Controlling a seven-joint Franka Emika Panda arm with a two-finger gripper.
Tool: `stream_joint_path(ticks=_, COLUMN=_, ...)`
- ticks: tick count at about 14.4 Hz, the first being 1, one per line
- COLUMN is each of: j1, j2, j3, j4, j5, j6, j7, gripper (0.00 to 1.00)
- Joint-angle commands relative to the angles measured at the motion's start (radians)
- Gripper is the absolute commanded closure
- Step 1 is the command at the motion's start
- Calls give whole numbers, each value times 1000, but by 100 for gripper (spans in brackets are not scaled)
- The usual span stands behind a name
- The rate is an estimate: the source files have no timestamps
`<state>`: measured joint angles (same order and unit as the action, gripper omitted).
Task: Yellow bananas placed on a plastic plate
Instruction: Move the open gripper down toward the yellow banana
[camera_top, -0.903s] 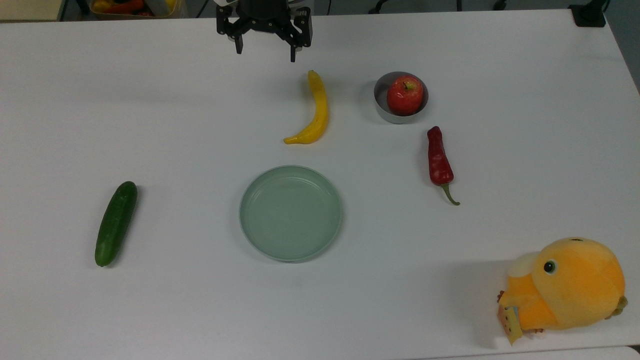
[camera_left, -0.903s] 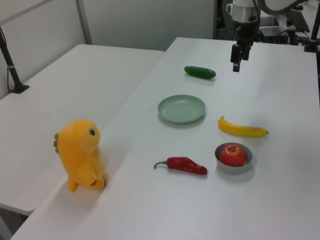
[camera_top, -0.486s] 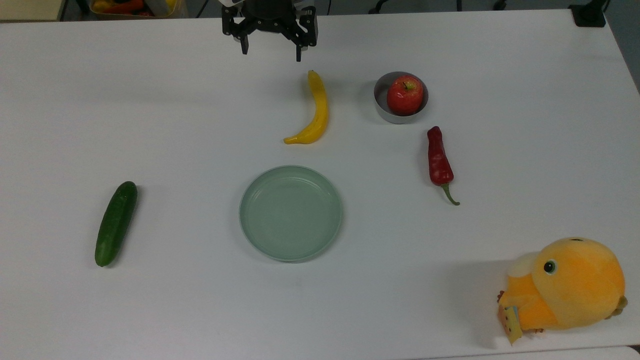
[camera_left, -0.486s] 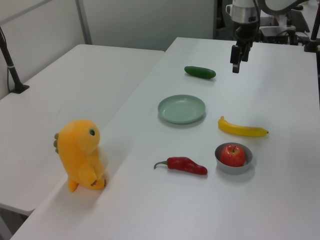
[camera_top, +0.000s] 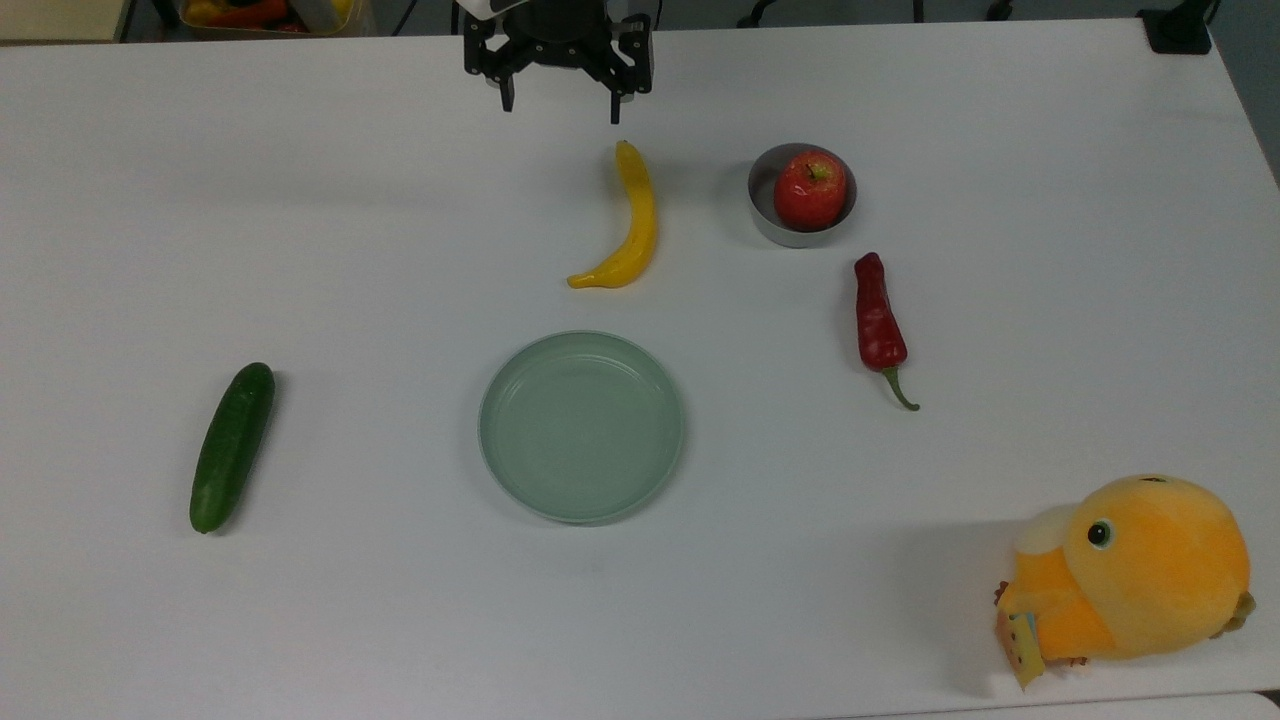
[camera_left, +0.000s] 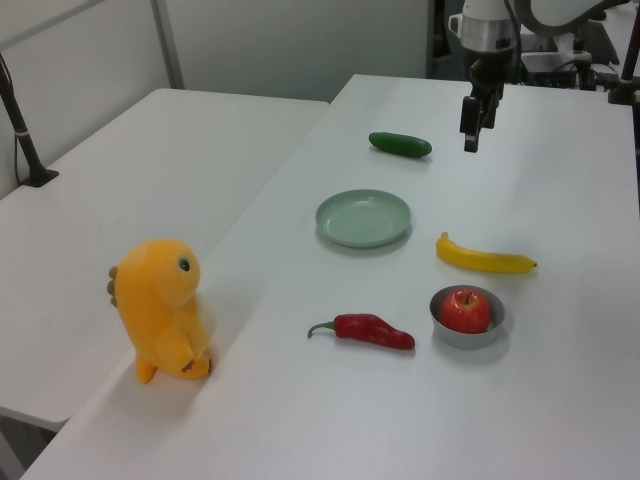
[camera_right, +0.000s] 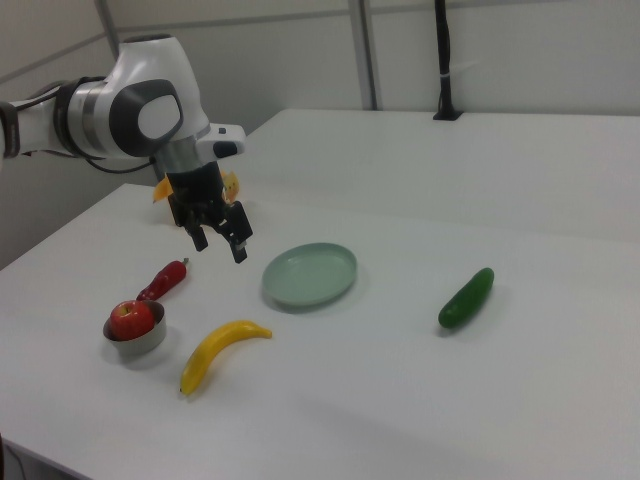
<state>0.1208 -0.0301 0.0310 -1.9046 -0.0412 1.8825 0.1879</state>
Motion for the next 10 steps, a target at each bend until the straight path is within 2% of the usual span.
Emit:
stream_joint_path(ticks=1, j1=3, j2=45, j3=9, j4=-5, j5=20, j6=-13, j7=-7, gripper=0)
stream_joint_path(ticks=5, j1=10, j2=137, j3=67, j4=-30, j5=17, j6=101, j7=99, gripper=0)
stream_joint_path(ticks=10, j1=65, j2=208, j3=72, j4=-77, j5=3, j6=148, j7=119, gripper=0)
